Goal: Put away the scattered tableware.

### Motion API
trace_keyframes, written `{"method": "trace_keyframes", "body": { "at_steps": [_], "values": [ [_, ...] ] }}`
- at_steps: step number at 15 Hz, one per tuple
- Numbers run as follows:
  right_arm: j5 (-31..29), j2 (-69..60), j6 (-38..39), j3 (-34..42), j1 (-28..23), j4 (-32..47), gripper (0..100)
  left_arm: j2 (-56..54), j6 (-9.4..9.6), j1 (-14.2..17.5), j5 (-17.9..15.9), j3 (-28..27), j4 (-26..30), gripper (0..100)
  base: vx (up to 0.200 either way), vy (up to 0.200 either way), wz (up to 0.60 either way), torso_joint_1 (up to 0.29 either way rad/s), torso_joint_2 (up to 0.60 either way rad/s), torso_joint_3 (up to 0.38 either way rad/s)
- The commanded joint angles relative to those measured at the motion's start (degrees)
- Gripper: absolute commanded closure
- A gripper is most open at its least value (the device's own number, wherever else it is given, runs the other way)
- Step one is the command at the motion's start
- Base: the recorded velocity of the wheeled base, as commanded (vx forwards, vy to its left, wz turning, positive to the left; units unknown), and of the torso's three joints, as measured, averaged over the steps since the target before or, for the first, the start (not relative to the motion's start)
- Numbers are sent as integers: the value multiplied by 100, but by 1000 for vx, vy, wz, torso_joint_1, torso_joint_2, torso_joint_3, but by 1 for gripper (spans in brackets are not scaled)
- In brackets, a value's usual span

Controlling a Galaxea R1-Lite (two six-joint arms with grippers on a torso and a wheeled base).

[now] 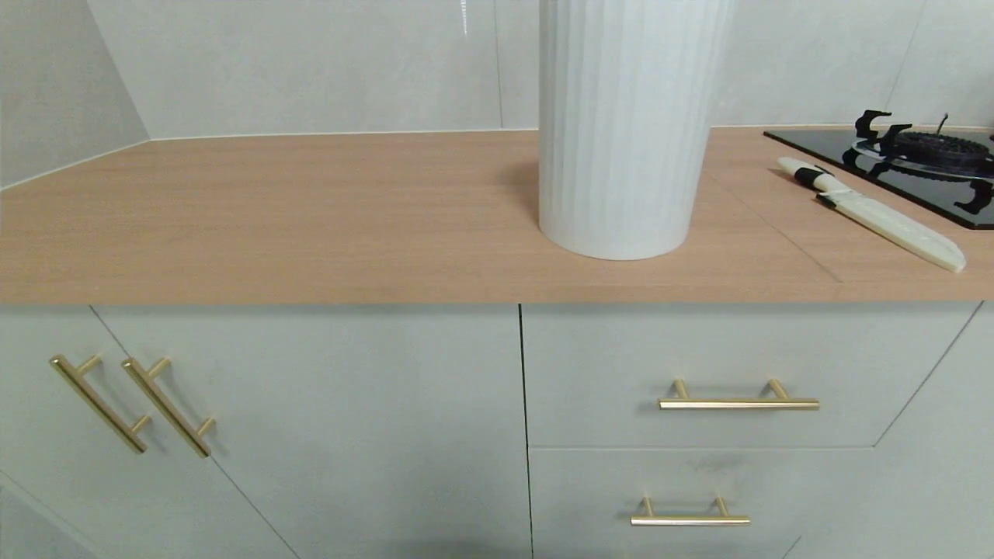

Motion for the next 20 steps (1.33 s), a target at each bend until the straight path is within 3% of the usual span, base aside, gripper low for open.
{"method": "trace_keyframes", "body": {
  "at_steps": [1, 6, 20],
  "values": [
    [1, 7, 2, 0, 5, -3, 0, 9, -4, 1, -5, -4, -1, 0, 0, 0, 0, 0, 0, 0],
    [1, 7, 2, 0, -4, -3, 0, 9, -4, 1, -5, -4, -1, 0, 0, 0, -360, 0, 0, 2],
    [1, 7, 2, 0, -4, -3, 0, 9, -4, 1, 3, -4, -1, 0, 0, 0, 0, 0, 0, 0]
  ]
}}
